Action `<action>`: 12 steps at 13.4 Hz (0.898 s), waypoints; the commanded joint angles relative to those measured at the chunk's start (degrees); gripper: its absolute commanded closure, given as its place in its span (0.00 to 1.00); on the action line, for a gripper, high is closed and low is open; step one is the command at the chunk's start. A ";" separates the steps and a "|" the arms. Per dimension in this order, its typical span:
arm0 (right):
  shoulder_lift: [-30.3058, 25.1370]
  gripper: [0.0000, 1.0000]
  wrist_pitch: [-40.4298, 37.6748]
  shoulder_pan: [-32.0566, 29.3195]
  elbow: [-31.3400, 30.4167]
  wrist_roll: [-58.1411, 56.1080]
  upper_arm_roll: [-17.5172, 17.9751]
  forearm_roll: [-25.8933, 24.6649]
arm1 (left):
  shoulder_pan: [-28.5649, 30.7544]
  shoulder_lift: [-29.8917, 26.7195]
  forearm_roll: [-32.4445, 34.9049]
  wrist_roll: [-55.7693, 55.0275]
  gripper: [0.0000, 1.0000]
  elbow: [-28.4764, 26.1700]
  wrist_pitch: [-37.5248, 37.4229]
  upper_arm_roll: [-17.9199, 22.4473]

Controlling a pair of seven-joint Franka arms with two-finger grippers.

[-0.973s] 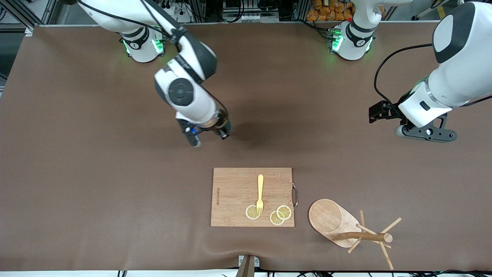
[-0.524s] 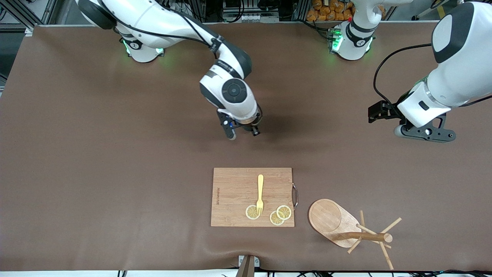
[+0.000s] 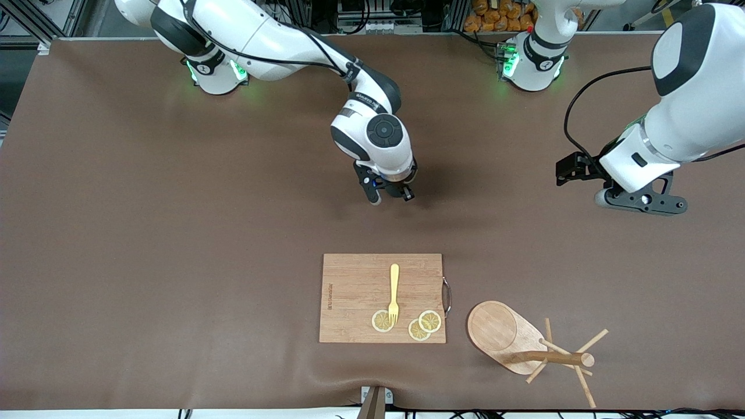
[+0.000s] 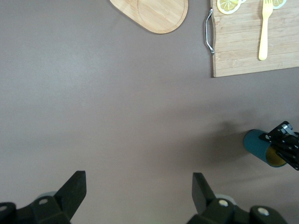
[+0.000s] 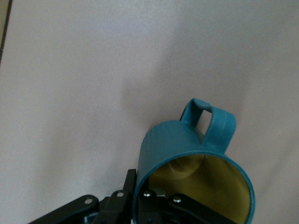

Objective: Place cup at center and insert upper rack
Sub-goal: 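Carry the teal mug with the right gripper toward the table center, then set the mug down at the center and open the right gripper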

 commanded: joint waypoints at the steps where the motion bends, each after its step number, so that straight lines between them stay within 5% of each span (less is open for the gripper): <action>1: 1.66 1.00 -0.13 1.08 2.58 2.05 -0.83 -1.47 | -0.07 -0.51 0.61 -0.01 0.00 -0.41 0.75 -0.27; 2: 1.66 0.80 -0.13 0.73 2.58 2.05 -0.83 -1.39 | -0.15 -0.51 0.61 -0.10 0.00 -0.32 0.75 -0.27; 3: 1.66 0.17 -0.21 0.29 2.58 2.05 -0.83 -1.21 | -0.15 -0.59 0.61 -0.10 0.00 -0.32 0.75 -0.27; 4: 1.57 0.00 -0.30 0.29 2.58 2.05 -0.83 -1.21 | -0.07 -0.60 0.61 -0.19 0.00 -0.32 0.75 -0.27; 7: 0.26 0.00 -4.23 -1.11 2.84 1.53 -0.05 -0.77 | -0.15 -0.51 0.69 -0.19 0.00 -0.32 0.75 -0.27; 12: -0.97 0.00 -15.13 -8.57 7.06 1.26 8.12 -0.59 | -0.15 -0.60 0.87 -2.73 0.00 -0.32 0.75 -1.67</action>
